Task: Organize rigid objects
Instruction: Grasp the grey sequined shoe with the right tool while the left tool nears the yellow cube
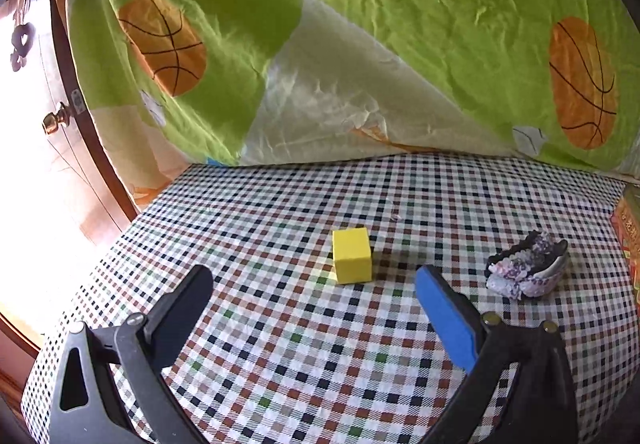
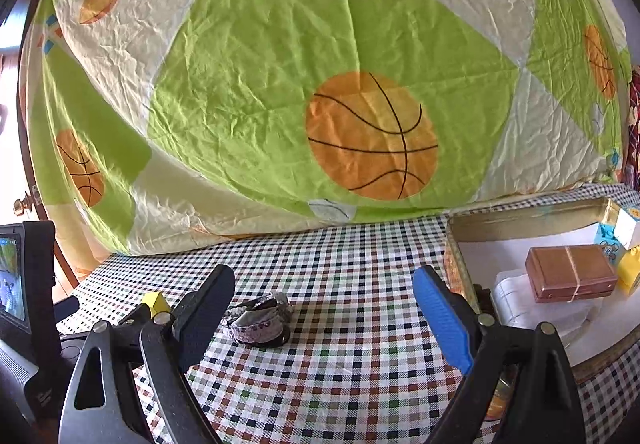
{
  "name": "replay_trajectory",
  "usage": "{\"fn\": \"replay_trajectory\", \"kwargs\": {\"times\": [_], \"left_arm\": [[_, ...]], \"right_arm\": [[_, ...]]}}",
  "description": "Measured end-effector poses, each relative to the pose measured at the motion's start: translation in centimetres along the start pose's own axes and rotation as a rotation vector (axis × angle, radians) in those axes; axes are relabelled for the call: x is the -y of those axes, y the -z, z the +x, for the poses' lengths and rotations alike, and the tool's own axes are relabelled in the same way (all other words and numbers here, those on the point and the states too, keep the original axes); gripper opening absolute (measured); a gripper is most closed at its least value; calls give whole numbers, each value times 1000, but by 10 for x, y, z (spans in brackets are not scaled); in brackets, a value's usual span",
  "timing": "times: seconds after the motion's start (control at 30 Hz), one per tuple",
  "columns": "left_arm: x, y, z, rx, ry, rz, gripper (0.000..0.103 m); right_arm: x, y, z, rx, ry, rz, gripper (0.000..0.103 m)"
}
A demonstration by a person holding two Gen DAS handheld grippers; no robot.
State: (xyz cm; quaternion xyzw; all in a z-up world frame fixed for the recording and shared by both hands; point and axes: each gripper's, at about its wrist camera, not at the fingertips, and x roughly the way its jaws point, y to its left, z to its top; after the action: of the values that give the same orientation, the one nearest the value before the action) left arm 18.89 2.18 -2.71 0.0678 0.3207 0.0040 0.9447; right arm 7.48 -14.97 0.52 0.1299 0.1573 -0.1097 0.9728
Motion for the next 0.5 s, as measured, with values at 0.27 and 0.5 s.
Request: {"fn": "replay_trajectory", "kwargs": {"times": [0.27,0.5], "left_arm": [[-2,0,2,-2,34,-6,102],[-4,1,1,0,33,-20,102]], "right_arm": [[-4,-1,15,-31,-17,-1,92],[-10,0,10,0,-25,-42,92]]}}
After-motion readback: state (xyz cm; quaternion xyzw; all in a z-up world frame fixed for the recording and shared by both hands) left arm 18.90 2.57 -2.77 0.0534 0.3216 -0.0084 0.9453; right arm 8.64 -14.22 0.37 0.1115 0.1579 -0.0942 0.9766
